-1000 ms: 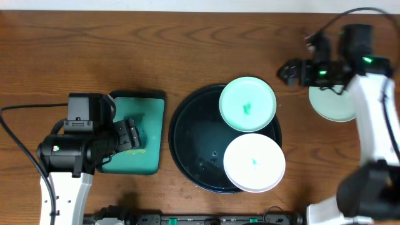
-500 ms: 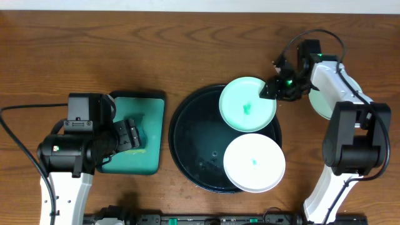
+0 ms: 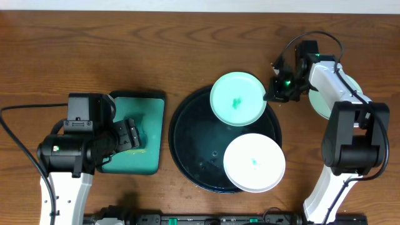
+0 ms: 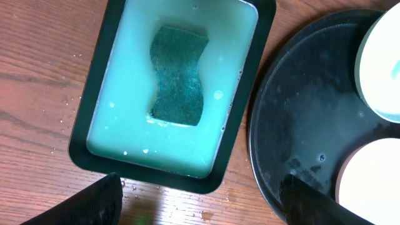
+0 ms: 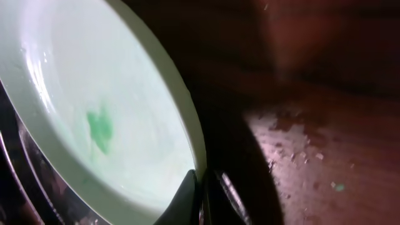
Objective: Clean dirty plates on tray and stack at the side
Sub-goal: 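Move the right gripper back and grip the remaining pale green plate rim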
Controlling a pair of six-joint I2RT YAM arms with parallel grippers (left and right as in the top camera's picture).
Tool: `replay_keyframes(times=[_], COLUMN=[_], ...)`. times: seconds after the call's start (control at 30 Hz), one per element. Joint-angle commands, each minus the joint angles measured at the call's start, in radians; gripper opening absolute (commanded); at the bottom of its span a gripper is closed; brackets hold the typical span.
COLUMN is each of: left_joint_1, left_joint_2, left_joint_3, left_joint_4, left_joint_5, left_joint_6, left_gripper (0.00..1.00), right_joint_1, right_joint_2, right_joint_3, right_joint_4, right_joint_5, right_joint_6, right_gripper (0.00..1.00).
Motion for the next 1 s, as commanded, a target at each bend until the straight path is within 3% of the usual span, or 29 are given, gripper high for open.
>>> replay_keyframes(times=[0.0, 0.33, 0.6, 0.63, 0.7, 0.73, 0.97], left_joint_1=[0.002, 0.002, 0.002, 0.002, 0.002, 0.002, 0.002], left_joint_2=[0.002, 0.002, 0.002, 0.002, 0.002, 0.002, 0.002], left_joint_3=[0.010, 0.010, 0.010, 0.010, 0.010, 0.010, 0.010], left_joint_4=[-0.003, -0.003, -0.003, -0.003, -0.003, -0.003, -0.003], left_joint_5=[0.013, 0.013, 0.013, 0.013, 0.013, 0.013, 0.013], left_joint_6=[-0.009, -0.009, -0.009, -0.009, -0.009, -0.009, -0.008], left_gripper=[0.81, 0.81, 0.80, 0.81, 0.81, 0.81, 0.81], right_joint_1=[0.061, 0.220, 0.249, 0.249, 0.249, 0.249, 0.265], right_joint_2=[-0.077, -0.062, -0.022, -0.015, -0.006, 0.000, 0.024], right_joint_3=[-0.003, -0.016, -0.029, -0.030, -0.030, -0.031, -0.032], right_joint_4=[-0.023, -0.056, -0.014, -0.009, -0.003, 0.002, 0.065], right_joint_5=[-0.024, 0.068, 0.086, 0.085, 0.085, 0.085, 0.082], right_joint_6=[0.003, 0.047, 0.085, 0.095, 0.101, 0.101, 0.112], right_gripper=[0.01, 0.01, 0.01, 0.06, 0.58, 0.63, 0.58])
